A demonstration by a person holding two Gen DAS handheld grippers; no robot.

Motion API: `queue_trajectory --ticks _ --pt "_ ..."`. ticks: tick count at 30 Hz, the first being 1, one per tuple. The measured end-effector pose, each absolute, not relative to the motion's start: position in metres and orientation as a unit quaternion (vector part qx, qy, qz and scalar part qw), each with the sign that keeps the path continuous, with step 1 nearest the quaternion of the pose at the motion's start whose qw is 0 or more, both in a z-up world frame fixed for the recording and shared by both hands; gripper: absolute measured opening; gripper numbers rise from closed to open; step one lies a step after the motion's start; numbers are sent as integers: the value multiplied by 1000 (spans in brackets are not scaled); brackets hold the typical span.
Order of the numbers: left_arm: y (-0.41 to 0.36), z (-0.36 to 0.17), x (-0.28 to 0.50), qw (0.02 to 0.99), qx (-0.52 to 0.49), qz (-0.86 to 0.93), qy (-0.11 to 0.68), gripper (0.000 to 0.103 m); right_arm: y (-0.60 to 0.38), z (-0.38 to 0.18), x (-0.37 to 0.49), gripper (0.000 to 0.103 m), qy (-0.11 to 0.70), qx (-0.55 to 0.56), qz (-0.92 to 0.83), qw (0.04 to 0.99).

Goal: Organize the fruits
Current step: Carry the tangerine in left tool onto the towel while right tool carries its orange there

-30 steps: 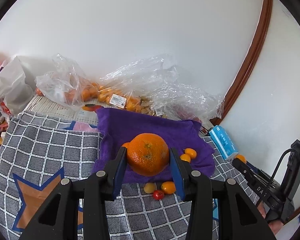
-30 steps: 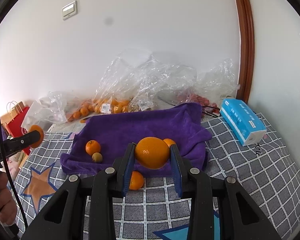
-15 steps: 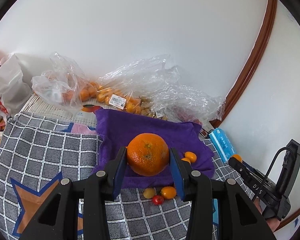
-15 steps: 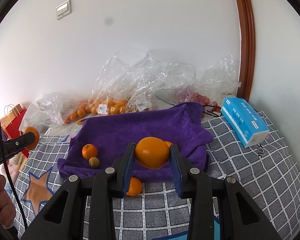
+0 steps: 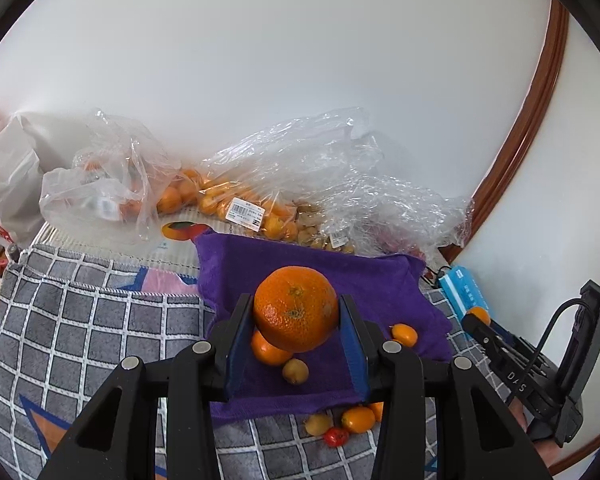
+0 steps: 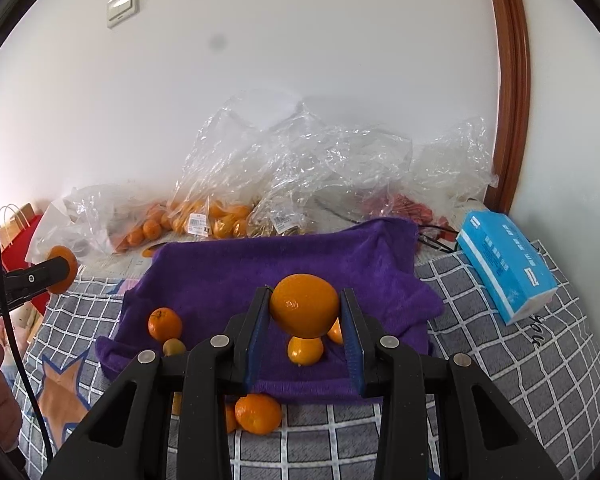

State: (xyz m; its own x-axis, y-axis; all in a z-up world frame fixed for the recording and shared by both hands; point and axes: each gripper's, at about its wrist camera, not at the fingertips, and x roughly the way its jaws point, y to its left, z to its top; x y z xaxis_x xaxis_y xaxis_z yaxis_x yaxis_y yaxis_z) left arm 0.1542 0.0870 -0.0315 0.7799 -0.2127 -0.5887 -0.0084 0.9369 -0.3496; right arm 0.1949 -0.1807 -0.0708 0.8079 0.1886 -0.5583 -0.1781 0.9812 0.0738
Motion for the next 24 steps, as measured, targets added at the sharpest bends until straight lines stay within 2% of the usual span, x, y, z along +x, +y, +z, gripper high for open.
queue_trajectory --ticks 13,24 --pt "129 -63 195 917 -191 -29 348 40 -193 -73 238 35 292 11 88 952" --pt "96 -89 235 908 -163 -38 384 40 -204 -107 282 35 325 4 79 942"
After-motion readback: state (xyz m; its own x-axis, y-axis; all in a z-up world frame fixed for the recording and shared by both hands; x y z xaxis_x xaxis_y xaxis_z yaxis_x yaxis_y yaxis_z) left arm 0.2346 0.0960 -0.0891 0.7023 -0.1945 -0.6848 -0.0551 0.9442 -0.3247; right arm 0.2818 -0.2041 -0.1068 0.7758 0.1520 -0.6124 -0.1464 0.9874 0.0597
